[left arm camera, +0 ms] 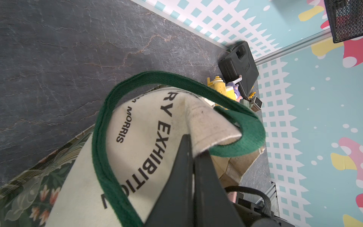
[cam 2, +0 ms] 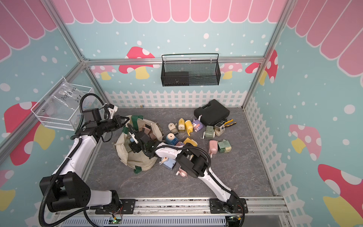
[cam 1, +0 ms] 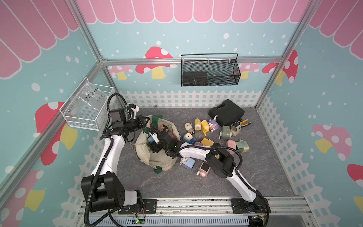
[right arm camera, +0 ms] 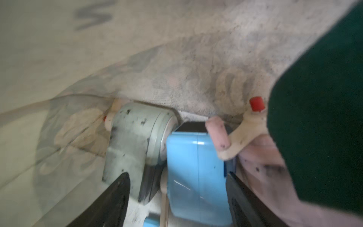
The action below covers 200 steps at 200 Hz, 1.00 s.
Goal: Take out the pencil sharpeners from the tote bags
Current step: Pick up the pencil sharpener from the canvas bag.
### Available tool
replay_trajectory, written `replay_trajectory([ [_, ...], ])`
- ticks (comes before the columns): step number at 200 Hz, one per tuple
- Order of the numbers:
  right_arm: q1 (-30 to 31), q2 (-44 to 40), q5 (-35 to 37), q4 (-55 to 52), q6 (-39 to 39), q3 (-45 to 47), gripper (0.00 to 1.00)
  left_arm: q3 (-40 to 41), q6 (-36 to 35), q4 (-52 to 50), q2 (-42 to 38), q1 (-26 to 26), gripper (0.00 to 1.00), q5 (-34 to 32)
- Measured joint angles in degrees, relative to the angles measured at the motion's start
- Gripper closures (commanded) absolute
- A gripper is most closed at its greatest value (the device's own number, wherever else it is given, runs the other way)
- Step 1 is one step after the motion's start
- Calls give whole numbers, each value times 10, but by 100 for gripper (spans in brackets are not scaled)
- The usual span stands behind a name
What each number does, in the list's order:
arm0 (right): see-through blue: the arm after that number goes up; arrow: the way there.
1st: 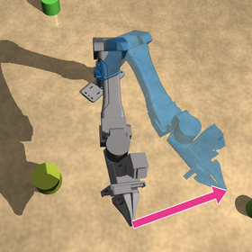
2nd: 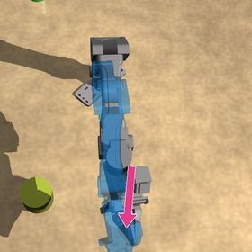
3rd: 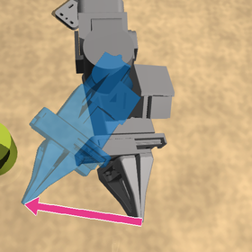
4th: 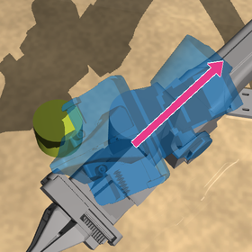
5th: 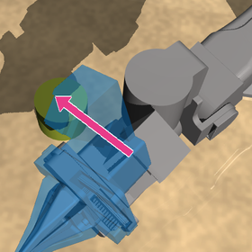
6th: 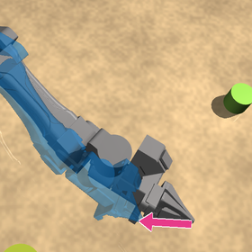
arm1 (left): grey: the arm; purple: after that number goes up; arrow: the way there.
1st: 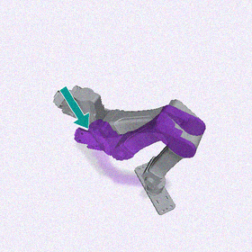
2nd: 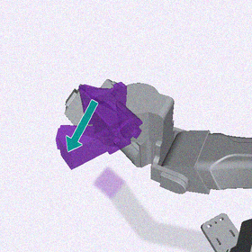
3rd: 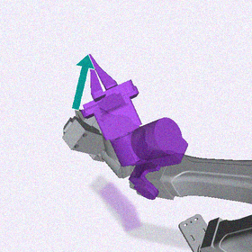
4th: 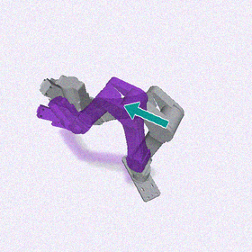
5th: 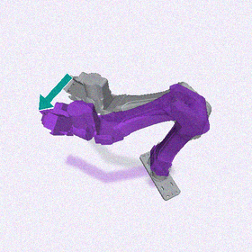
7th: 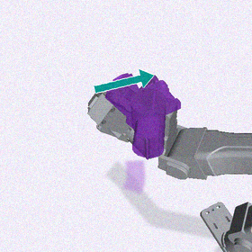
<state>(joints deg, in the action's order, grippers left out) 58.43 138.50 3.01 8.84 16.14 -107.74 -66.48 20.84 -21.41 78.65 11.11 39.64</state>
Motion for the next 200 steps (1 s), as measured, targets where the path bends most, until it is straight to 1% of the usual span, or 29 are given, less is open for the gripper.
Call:
replay_trajectory([
  [29,-4,36,9,-20,0,-54,21,0,0,-2,0,1,100,-1],
  [72,-7,83,16,-46,3,-123,26,0,0,-9,3,2,100,-9],
  [106,-15,99,14,-59,3,-138,37,0,2,-10,3,2,100,-11],
  [126,-16,100,10,-71,7,-143,41,0,4,-11,3,2,100,-11],
  [135,-17,100,9,-71,6,-143,40,0,4,-11,3,2,100,-11],
  [159,-17,99,8,-70,3,-142,31,0,4,-11,3,1,100,-11],
  [175,-18,101,6,-84,2,-153,31,0,4,-11,3,1,100,-11],
  [200,-19,116,-3,-103,2,-182,41,0,4,-11,3,0,100,-11],
])
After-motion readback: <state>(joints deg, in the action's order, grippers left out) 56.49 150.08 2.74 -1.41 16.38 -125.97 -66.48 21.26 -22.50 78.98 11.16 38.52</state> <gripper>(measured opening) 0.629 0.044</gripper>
